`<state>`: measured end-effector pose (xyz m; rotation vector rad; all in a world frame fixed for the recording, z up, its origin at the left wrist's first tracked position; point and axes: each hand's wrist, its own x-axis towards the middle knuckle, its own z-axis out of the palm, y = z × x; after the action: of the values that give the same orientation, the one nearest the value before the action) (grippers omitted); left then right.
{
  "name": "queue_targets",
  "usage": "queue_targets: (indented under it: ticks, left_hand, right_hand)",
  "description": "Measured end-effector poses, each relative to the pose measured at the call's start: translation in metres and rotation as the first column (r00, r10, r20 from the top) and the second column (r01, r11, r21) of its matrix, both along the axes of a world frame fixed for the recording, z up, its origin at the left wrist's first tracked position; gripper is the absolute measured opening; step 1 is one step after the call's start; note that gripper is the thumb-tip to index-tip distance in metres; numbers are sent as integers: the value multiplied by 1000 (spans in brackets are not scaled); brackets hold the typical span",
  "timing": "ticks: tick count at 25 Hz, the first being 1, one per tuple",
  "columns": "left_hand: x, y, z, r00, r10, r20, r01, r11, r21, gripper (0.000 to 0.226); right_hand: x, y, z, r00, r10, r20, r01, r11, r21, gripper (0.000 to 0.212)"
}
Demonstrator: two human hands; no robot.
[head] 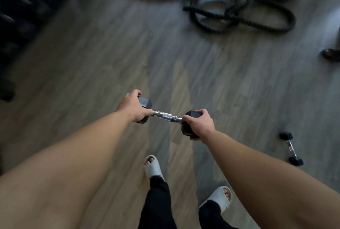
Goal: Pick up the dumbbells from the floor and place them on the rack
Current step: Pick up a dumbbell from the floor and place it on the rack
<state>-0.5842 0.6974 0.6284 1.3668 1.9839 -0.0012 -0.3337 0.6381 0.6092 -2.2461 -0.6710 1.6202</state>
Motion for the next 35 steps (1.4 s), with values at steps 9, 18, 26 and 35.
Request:
queue_targets:
  ticks: [9, 18, 26, 35]
  left_hand:
    - [-193, 36, 186, 995, 86, -55, -74, 978, 193, 78]
    - [-358, 56, 250, 967, 228, -117, -203, 960, 192, 49]
    - [-492, 123, 243, 922, 364, -128, -334, 919, 211, 52]
    - [-703, 219, 250, 922, 365, -131, -326, 912, 248, 63]
  right_hand:
    - [-189, 75, 155, 993, 93, -69, -77, 975, 208, 66]
    - [-367, 133, 186, 951, 241, -195, -198, 956, 216, 63]
    - [-514, 249, 172, 892, 398, -216, -357, 911, 204, 58]
    - [-721, 354, 196, 886, 419, -201, -381, 902, 202, 51]
